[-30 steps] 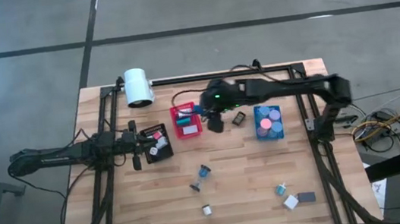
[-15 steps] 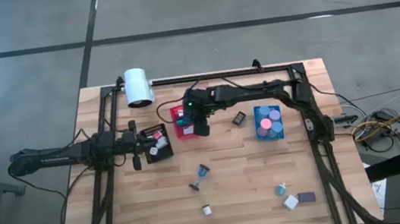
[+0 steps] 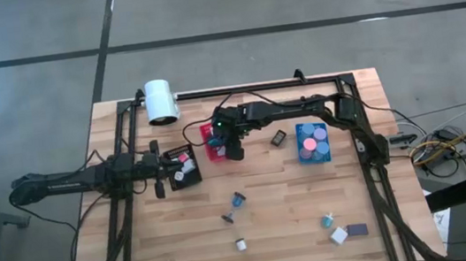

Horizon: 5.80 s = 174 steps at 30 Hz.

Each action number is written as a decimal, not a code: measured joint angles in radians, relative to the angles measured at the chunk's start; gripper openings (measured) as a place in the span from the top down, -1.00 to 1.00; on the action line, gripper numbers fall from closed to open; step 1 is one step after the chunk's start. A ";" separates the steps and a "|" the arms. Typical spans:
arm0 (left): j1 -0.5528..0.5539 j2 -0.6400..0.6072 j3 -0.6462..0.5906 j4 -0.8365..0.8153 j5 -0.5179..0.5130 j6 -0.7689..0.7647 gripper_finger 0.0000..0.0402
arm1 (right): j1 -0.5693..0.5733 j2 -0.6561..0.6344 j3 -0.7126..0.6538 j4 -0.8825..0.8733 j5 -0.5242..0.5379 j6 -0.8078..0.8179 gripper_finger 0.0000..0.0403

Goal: Pick & Place Office items
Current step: Put the dark blue digital clock into the red bin, then put the dark blue hourglass into the blue bin

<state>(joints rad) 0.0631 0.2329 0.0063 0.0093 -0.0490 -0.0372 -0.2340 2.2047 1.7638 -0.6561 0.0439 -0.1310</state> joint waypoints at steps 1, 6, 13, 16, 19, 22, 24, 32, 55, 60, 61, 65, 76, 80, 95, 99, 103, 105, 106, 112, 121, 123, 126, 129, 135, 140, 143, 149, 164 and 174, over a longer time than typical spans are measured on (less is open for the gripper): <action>0.000 0.000 0.000 0.000 0.000 0.000 0.86 | 0.000 0.000 0.000 0.000 -0.002 0.000 0.19; 0.000 0.000 0.000 0.000 0.000 0.000 0.86 | 0.000 -0.003 0.000 0.001 -0.044 0.000 0.04; 0.000 0.000 0.000 -0.001 0.000 0.000 0.86 | 0.000 -0.006 0.003 -0.002 -0.045 0.000 -0.07; 0.000 0.000 0.000 -0.002 0.000 0.000 0.86 | 0.000 -0.037 0.010 -0.007 -0.066 0.000 -0.07; 0.000 0.000 0.000 -0.002 0.000 0.000 0.86 | 0.002 -0.113 0.010 -0.001 -0.119 0.004 -0.04; 0.000 0.000 0.000 -0.002 0.000 0.000 0.86 | 0.018 -0.214 -0.004 0.000 -0.121 0.006 0.02; 0.000 0.000 0.000 -0.002 0.000 0.000 0.86 | 0.034 -0.291 -0.023 0.013 -0.121 -0.007 0.08; 0.000 0.000 0.000 -0.003 0.000 0.000 0.86 | 0.082 -0.691 -0.305 0.318 -0.128 -0.040 0.34; 0.000 0.005 -0.001 -0.004 0.000 0.008 0.86 | 0.085 -1.612 -1.360 0.919 -0.176 0.175 0.91; 0.000 0.006 -0.001 -0.003 0.000 0.008 0.86 | 0.085 -1.697 -1.496 1.040 -0.179 0.188 0.91; 0.000 0.006 -0.001 -0.003 0.000 0.008 0.86 | 0.085 -1.710 -1.520 1.062 -0.178 0.186 0.91; 0.000 0.007 -0.001 -0.003 0.000 0.008 0.86 | 0.085 -1.740 -1.590 1.121 -0.175 0.175 0.91; 0.000 0.007 -0.002 0.002 -0.001 0.003 0.86 | 0.085 -1.746 -1.705 1.199 -0.149 0.149 0.91; 0.000 0.007 -0.002 0.005 -0.003 -0.004 0.86 | 0.085 -1.746 -1.742 1.221 -0.149 0.133 0.91; -0.001 0.011 0.046 0.121 -0.018 -0.178 0.89 | 0.085 -1.746 -1.742 1.220 -0.154 0.158 0.91; -0.036 0.079 0.137 0.087 0.013 -0.206 0.98 | 0.085 -1.747 -1.742 1.221 -0.149 0.150 0.91; -0.124 0.217 0.235 0.055 0.015 -0.229 0.98 | 0.085 -1.746 -1.742 1.221 -0.146 0.146 0.91; -0.176 0.308 0.277 0.050 0.015 -0.250 0.99 | 0.085 -1.746 -1.742 1.221 -0.146 0.149 0.91; -0.201 0.353 0.297 0.050 0.006 -0.272 0.99 | 0.085 -1.746 -1.742 1.221 -0.146 0.150 0.91; -0.348 0.656 0.418 0.047 -0.054 -0.416 0.93 | 0.085 -1.745 -1.742 1.219 -0.146 0.150 0.91; -0.513 1.095 0.673 0.005 -0.264 -0.497 0.68 | 0.085 -1.743 -1.743 1.212 -0.146 0.155 0.91; -0.522 1.182 0.738 -0.040 -0.285 -0.539 0.56 | 0.085 -1.743 -1.743 1.212 -0.146 0.157 0.91; -0.526 1.294 0.824 -0.112 -0.319 -0.623 0.33 | 0.085 -1.743 -1.743 1.212 -0.146 0.158 0.91; -0.525 1.386 0.894 -0.179 -0.319 -0.689 0.03 | 0.085 -1.743 -1.743 1.211 -0.146 0.175 0.91; -0.526 1.506 1.008 -0.270 -0.269 -0.771 -0.58 | 0.085 -1.743 -1.743 1.208 -0.146 0.181 0.91; -0.523 1.556 1.082 -0.444 -0.291 -0.796 -0.84 | 0.085 -1.743 -1.743 1.208 -0.146 0.180 0.91; -0.522 1.578 1.089 -0.460 -0.288 -0.797 -0.85 | 0.085 -1.743 -1.743 1.208 -0.146 0.178 0.91; -0.511 1.607 1.082 -0.478 -0.286 -0.771 -0.85 | 0.085 -1.743 -1.744 1.206 -0.146 0.177 0.91; -0.500 1.597 0.977 -0.447 -0.378 -0.466 -0.84 | 0.085 -1.731 -1.748 1.191 -0.143 0.177 0.91; -0.483 1.595 0.957 -0.372 -0.379 -0.483 -0.83 | 0.085 -1.730 -1.748 1.189 -0.138 0.173 0.91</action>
<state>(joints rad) -0.4202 1.8278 0.9629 -0.3625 -0.4279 -0.5206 -0.1486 0.4744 0.0162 0.5331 -0.0944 0.0422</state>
